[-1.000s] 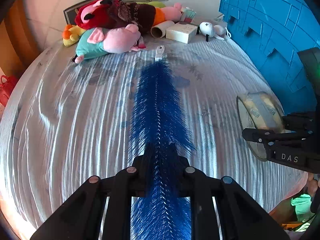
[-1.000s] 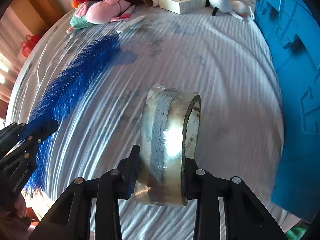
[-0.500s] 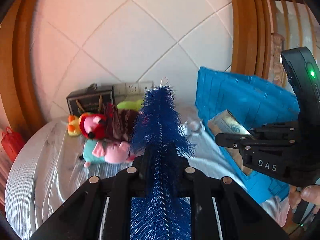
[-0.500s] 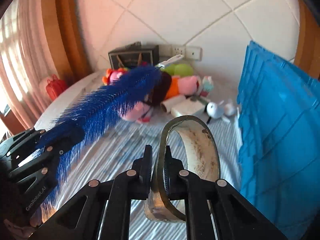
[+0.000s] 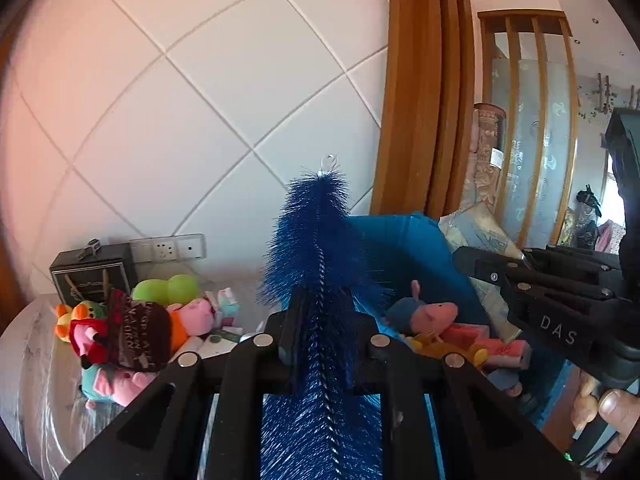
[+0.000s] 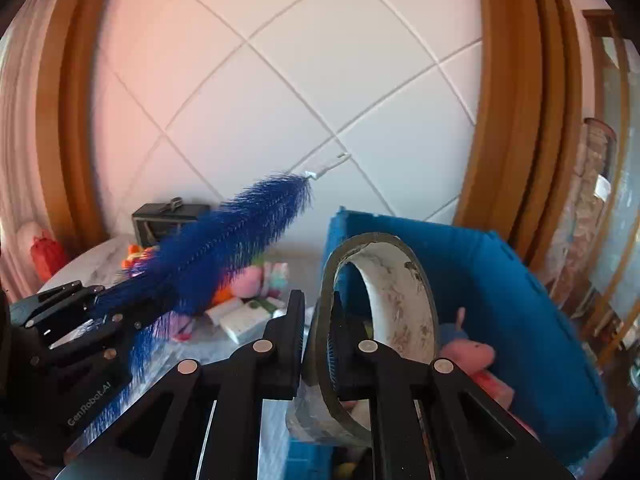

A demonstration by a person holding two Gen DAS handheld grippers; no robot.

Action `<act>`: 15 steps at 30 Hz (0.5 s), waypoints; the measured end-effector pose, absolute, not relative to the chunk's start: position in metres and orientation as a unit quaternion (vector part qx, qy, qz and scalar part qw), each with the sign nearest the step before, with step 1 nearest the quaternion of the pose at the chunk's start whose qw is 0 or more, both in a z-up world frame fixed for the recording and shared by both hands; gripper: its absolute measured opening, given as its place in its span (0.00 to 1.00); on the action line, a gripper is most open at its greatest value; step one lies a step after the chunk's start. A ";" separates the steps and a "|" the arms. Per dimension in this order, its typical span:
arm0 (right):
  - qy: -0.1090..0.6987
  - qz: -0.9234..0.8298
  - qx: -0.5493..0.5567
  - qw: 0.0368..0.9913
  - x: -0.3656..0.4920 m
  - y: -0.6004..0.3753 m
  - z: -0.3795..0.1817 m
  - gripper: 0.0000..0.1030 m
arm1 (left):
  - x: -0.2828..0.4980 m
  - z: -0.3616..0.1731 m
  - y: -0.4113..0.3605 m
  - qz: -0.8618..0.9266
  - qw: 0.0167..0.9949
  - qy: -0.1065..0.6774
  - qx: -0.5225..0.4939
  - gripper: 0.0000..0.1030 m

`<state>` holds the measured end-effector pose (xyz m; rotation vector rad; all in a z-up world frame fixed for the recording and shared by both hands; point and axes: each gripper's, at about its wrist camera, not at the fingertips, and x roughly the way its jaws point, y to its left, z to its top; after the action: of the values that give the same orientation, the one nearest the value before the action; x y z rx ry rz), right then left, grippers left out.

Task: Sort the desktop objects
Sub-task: 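Carry the feather duster and tape roll with both grippers over the crate, then open both grippers to drop the duster and tape roll into the crate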

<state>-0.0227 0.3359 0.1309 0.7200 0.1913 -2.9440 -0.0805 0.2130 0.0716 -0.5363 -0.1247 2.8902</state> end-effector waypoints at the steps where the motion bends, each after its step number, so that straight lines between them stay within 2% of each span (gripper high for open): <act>1: 0.061 -0.969 0.237 0.041 -0.023 0.350 0.134 0.10 | -0.086 0.076 0.223 0.976 0.105 -0.043 -0.184 0.15; 7: 0.063 -0.965 0.255 -0.012 -0.033 0.422 0.132 0.10 | -0.115 0.087 0.294 0.968 0.127 -0.039 -0.213 0.15; 15: 0.040 -0.956 0.290 -0.029 -0.048 0.501 0.102 0.11 | -0.146 0.070 0.368 0.945 0.154 -0.029 -0.288 0.16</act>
<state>-0.0478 0.5009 0.1020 0.9290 0.1266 -3.0584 -0.1458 0.3679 0.0704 -0.8264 -0.0833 2.7085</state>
